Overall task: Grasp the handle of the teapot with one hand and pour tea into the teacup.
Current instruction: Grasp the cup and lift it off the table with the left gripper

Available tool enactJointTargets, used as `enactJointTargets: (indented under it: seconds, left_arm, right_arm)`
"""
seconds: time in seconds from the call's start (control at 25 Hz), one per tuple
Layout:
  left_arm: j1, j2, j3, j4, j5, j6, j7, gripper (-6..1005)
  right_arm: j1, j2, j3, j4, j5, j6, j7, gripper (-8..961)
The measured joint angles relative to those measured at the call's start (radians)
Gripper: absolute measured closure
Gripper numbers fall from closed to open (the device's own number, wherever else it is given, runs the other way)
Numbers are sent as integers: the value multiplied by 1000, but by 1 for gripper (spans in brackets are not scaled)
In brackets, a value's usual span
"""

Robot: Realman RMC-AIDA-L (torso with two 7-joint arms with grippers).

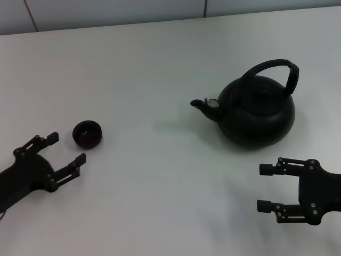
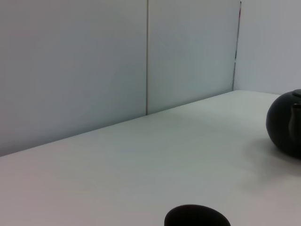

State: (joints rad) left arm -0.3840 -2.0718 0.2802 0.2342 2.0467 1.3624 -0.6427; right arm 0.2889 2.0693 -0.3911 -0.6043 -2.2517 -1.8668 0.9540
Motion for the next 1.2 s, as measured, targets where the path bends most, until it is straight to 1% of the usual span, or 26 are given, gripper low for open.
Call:
enactJointTargets:
  seconds: [0.16, 0.2, 0.24, 0.28, 0.4, 0.44, 0.48, 0.52, 0.84, 1.2]
  left_arm:
    - [0, 0, 0, 0, 0, 0, 0, 253]
    - [-30, -1, -1, -45, -5, -49, 33, 255]
    - [-30, -1, -1, -45, -5, -49, 33, 256]
    - [-55, -1, -2, -74, -10, -97, 47, 257]
    - [-55, -1, -2, -74, -10, -97, 47, 262]
    - [-77, -1, -3, -95, -29, -128, 64, 263]
    - [-77, -1, -3, -95, -29, -128, 64, 264]
    - [-98, -1, -2, -109, -48, -156, 83, 266]
    - [-124, -2, 4, -127, -50, -188, 86, 277]
    - [-124, -2, 5, -130, -44, -193, 86, 290]
  right_arm:
    - [1, 0, 1, -3, 0, 0, 0, 226]
    - [1, 0, 1, -4, 1, 0, 0, 227]
    - [1, 0, 2, -5, 1, 0, 1, 227]
    - [2, 0, 2, -6, 2, -1, 1, 228]
    - [2, 0, 3, -13, 3, -3, 2, 229]
    - [2, 0, 4, -13, 3, -3, 2, 229]
    - [2, 1, 5, -14, 3, -3, 2, 230]
    - [2, 1, 9, -14, 3, -4, 2, 230]
    - [5, -1, 15, -14, 12, -9, 6, 233]
    - [7, -2, 15, -14, 13, -9, 7, 237]
